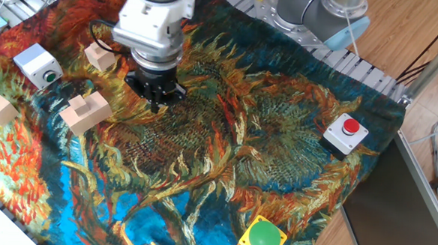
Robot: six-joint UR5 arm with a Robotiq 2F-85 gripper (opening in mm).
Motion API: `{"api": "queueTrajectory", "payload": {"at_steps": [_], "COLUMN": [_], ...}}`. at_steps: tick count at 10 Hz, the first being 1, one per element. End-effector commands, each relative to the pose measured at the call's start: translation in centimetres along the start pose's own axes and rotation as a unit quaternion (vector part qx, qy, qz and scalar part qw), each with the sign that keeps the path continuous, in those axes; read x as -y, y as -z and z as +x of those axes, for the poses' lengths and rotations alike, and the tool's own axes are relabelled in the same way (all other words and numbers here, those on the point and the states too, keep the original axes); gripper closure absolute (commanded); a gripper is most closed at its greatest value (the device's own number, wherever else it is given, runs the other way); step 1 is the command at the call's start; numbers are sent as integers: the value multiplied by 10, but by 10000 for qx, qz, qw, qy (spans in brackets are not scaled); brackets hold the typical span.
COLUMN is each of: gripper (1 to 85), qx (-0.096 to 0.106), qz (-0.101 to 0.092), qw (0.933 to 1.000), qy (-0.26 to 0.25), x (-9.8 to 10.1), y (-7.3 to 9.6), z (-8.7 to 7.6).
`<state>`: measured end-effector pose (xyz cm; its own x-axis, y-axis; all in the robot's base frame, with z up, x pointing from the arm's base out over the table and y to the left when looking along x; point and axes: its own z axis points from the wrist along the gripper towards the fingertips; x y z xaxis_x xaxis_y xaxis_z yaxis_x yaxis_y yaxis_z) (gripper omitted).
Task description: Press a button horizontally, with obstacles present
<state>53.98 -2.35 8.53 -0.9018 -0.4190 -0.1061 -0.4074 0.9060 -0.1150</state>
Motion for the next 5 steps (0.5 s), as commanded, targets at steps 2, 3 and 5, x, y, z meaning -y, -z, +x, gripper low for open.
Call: {"api": "queueTrajectory", "payload": {"at_steps": [2,3,5], "gripper": [843,843,843], "qx": [71,72,29], "qz": [-44,-26,-62], "qw": [9999,9999,10000], "qy": [-128,-72,-36], "x": [5,6,5], "y": [-21,-22,-21], "z": [-13,-14,-9]}}
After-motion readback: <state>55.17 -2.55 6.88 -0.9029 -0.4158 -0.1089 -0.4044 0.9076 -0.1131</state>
